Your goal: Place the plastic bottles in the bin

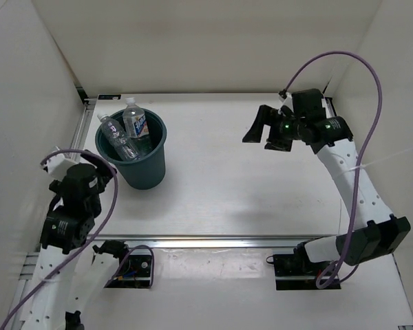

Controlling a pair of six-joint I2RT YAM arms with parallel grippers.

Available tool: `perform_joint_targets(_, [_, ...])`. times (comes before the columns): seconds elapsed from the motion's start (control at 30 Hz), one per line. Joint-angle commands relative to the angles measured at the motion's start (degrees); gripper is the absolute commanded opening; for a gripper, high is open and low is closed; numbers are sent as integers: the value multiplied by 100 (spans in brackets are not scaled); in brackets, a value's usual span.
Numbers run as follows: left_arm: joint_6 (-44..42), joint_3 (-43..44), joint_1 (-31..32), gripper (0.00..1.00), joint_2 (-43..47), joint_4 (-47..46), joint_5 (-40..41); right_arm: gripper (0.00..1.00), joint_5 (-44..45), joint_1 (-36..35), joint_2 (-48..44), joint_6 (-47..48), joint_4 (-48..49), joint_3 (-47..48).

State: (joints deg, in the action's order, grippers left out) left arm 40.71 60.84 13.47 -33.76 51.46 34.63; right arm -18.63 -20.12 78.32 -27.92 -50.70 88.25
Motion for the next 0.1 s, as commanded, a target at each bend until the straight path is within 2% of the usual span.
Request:
perform_joint_targets(0.0, [385,-195,6,100,-26,1164,859,100,88,175,-186,76,-28,61])
perform_joint_targets(0.07, [438,-257,6,100,-26,1112,1237,100,140,332,-239,76,-28,61])
